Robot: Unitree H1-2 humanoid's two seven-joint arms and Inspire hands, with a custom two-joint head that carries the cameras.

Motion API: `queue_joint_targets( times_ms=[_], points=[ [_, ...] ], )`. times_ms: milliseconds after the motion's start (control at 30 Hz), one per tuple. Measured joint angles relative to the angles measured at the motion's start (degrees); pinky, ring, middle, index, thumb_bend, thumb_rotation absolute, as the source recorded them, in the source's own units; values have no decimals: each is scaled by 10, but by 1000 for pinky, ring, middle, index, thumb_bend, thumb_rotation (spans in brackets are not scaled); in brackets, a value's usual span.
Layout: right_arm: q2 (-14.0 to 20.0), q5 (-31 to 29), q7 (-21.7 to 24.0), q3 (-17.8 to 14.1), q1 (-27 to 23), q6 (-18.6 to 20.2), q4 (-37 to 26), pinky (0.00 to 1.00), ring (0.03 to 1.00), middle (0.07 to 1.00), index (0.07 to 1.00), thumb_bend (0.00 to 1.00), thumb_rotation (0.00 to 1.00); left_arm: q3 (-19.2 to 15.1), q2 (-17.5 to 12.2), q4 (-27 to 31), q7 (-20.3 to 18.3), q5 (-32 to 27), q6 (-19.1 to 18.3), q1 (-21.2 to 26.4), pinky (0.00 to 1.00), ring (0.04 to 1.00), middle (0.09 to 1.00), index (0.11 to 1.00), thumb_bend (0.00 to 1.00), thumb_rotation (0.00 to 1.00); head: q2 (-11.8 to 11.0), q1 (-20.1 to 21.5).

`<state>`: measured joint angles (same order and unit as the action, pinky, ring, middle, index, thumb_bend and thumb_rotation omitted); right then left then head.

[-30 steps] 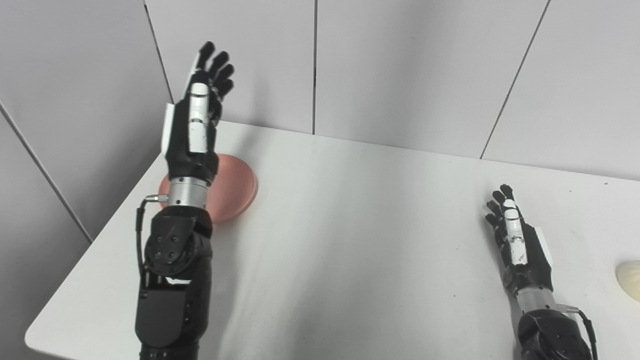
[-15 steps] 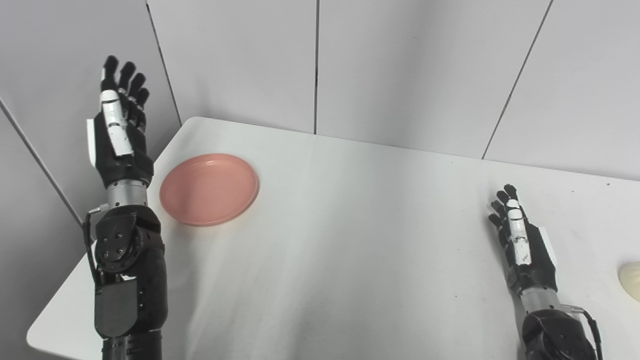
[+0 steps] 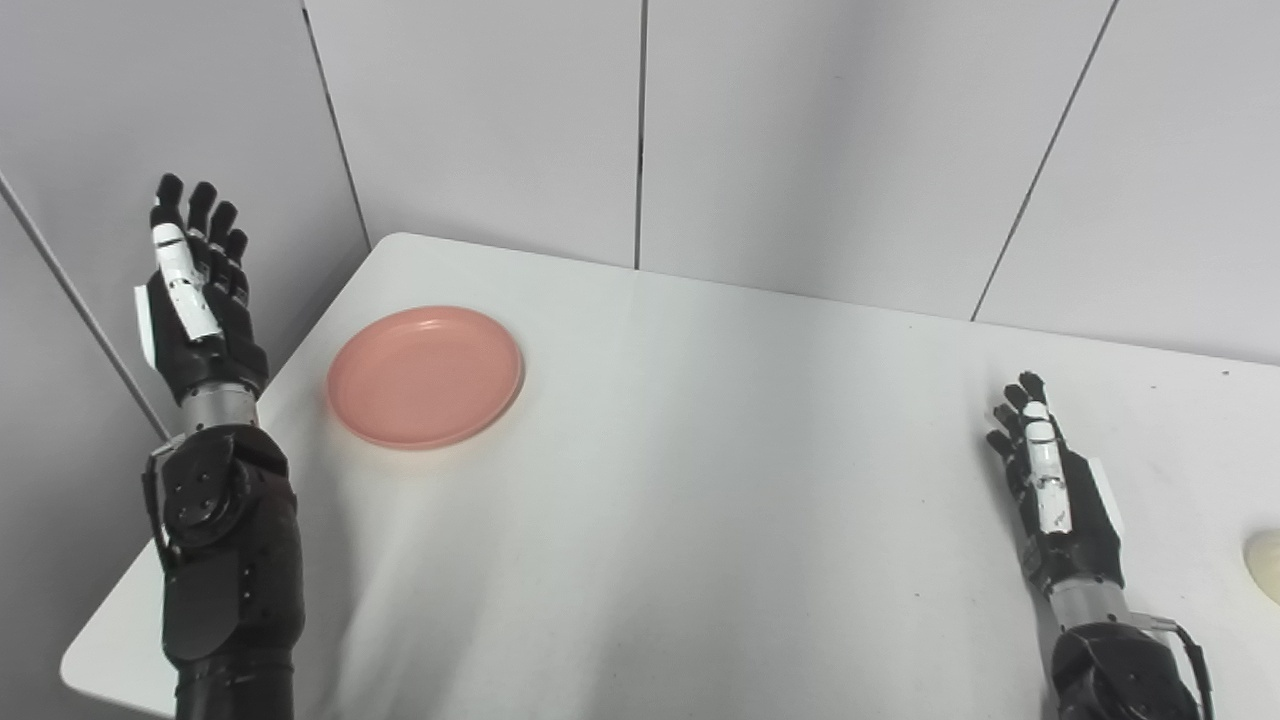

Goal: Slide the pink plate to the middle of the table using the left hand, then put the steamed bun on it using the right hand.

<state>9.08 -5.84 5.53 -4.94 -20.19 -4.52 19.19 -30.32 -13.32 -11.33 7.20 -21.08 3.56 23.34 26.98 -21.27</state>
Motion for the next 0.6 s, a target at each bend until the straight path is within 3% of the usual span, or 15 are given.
queue_joint_targets(
  times_ms=[600],
  points=[
    [1,3,-1,0,2,0,-6,1000,977,986,998,116,1000,7,-27,-174,-8,-17,20,13,972,913,913,926,427,1000,4,-4]
  ],
)
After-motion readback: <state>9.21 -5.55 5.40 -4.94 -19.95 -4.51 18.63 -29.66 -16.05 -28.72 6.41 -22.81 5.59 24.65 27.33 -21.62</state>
